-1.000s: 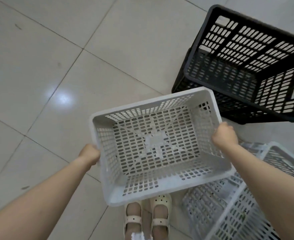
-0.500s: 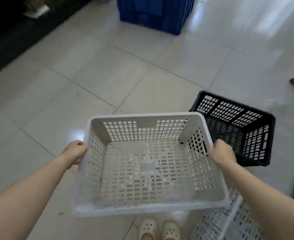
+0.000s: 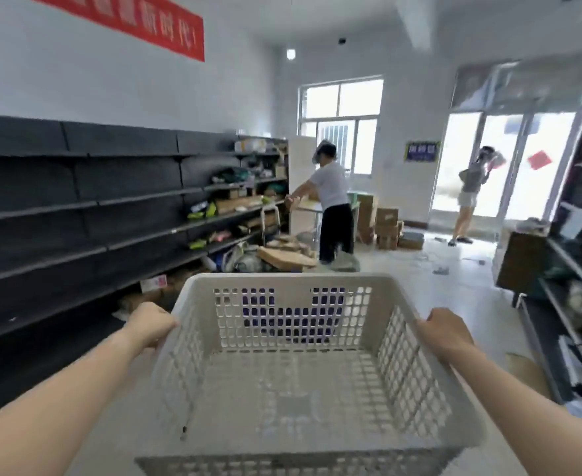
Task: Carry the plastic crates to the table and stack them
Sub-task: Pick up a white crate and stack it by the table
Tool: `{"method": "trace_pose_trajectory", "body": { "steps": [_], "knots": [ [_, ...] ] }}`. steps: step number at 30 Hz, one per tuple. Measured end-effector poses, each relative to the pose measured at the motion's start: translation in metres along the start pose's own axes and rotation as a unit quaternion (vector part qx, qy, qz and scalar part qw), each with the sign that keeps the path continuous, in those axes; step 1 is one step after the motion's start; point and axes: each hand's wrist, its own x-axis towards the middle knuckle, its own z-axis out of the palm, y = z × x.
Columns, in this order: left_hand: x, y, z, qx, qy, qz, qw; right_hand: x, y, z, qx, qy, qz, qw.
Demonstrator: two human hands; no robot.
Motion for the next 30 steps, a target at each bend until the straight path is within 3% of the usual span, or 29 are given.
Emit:
{"method": "trace_pose_trajectory", "body": {
  "steps": [5, 10, 15, 21, 23, 30],
  "knots": [
    [0.006, 0.104, -0.069, -0.046, 0.013, 0.079, 0.996, -0.025, -0.062, -0.129, 0.054, 0.103, -0.002, 0.993],
    [0.019, 0.173, -0.088, -0.051, -0.028, 0.158, 0.986, -0.072, -0.083, -0.197, 0.052, 0.195, 0.03, 0.979],
    [0.019, 0.21, -0.072, -0.057, -0.118, 0.233, 0.963, -0.144, -0.07, -0.219, 0.029, 0.247, 0.122, 0.961],
    [0.008, 0.248, -0.013, -0.051, -0.269, 0.286, 0.918, -0.248, -0.018, -0.235, 0.048, 0.314, 0.27, 0.909],
    [-0.017, 0.261, 0.011, -0.048, -0.316, 0.304, 0.897, -0.292, -0.001, -0.248, 0.053, 0.336, 0.306, 0.889],
    [-0.232, 0.263, 0.016, -0.034, -0.408, 0.41, 0.815, -0.499, 0.027, -0.306, 0.011, 0.33, 0.414, 0.848]
  ]
}}
